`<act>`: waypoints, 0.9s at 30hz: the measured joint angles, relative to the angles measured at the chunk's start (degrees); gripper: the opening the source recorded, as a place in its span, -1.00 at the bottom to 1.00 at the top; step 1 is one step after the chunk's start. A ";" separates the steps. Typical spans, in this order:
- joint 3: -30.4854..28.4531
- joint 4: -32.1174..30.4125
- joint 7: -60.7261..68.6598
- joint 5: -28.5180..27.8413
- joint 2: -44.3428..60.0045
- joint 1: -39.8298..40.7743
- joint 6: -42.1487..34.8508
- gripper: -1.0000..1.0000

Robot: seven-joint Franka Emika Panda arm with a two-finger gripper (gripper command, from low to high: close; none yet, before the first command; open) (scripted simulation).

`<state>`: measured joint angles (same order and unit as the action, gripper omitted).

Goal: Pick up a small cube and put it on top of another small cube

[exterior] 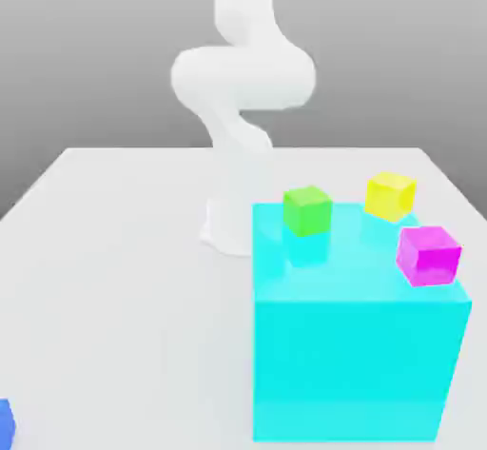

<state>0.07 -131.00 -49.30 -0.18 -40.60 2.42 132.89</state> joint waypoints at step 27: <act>-7.21 8.48 -33.84 3.05 56.56 18.40 11.93 0.00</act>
<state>-7.14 -122.51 -83.14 2.86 15.96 20.82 144.82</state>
